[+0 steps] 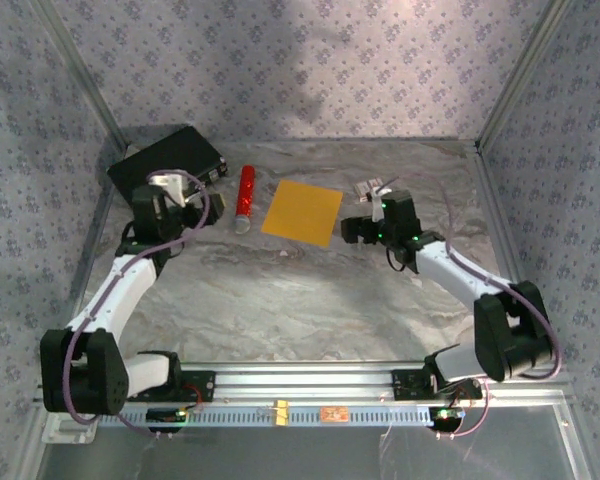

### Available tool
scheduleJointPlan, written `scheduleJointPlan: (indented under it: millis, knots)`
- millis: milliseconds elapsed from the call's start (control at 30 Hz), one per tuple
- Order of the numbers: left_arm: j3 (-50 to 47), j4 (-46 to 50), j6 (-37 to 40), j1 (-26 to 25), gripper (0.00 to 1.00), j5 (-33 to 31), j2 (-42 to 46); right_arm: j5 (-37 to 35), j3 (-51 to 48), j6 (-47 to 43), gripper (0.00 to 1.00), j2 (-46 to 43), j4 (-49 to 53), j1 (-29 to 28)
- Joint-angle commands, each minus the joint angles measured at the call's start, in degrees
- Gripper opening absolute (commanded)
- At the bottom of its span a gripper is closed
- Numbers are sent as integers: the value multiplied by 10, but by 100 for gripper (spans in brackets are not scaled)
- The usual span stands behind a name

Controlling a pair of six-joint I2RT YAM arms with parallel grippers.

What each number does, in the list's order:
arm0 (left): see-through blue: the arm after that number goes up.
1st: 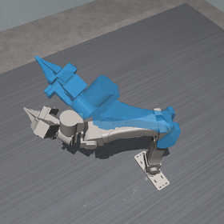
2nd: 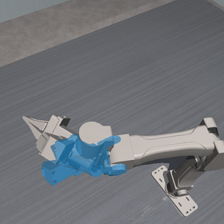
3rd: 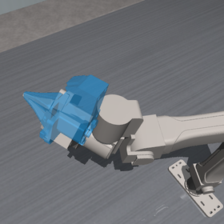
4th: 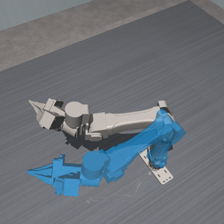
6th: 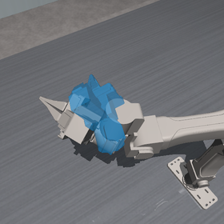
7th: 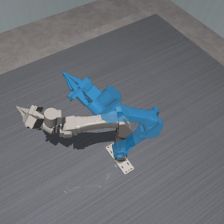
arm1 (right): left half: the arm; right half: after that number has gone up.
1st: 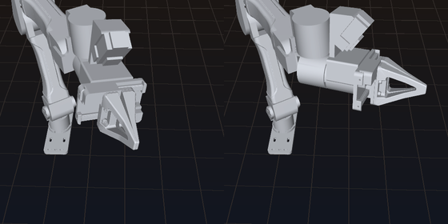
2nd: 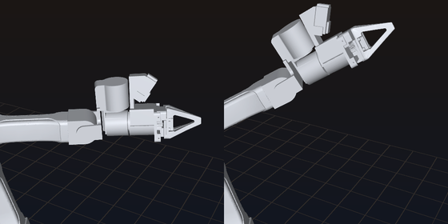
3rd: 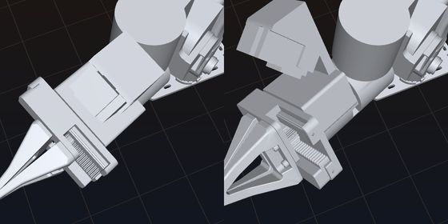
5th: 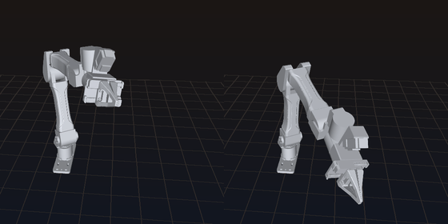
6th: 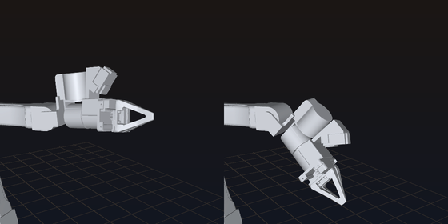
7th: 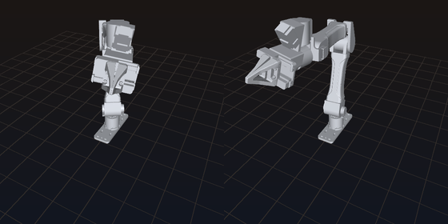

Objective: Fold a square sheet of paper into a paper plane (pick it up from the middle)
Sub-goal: Move the paper to the center of the table.

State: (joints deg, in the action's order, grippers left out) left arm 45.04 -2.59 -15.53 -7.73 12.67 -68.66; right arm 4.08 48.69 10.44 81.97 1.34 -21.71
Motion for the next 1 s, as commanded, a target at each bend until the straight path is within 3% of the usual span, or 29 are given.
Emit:
scheduleJointPlan:
  millis: [0,67,233,567,667,800,967]
  knots:
    - [2,33,16,-74,100,-70,8,16,56,39,99,42,31,-29]
    - [-7,34,21,-112,100,-101,12,25,86,59,99,74,37,-44]
    - [-39,27,7,-151,100,-140,42,39,173,98,98,166,72,-68]
    - [-95,42,-13,-142,100,-167,171,75,358,157,93,337,157,-81]
    - [-106,70,-58,-134,100,-222,203,92,399,160,91,377,180,-82]
    - [-137,75,-85,-125,100,-231,251,89,437,158,90,410,199,-87]
    - [-173,44,-90,-109,100,-157,274,101,488,152,84,458,247,-86]
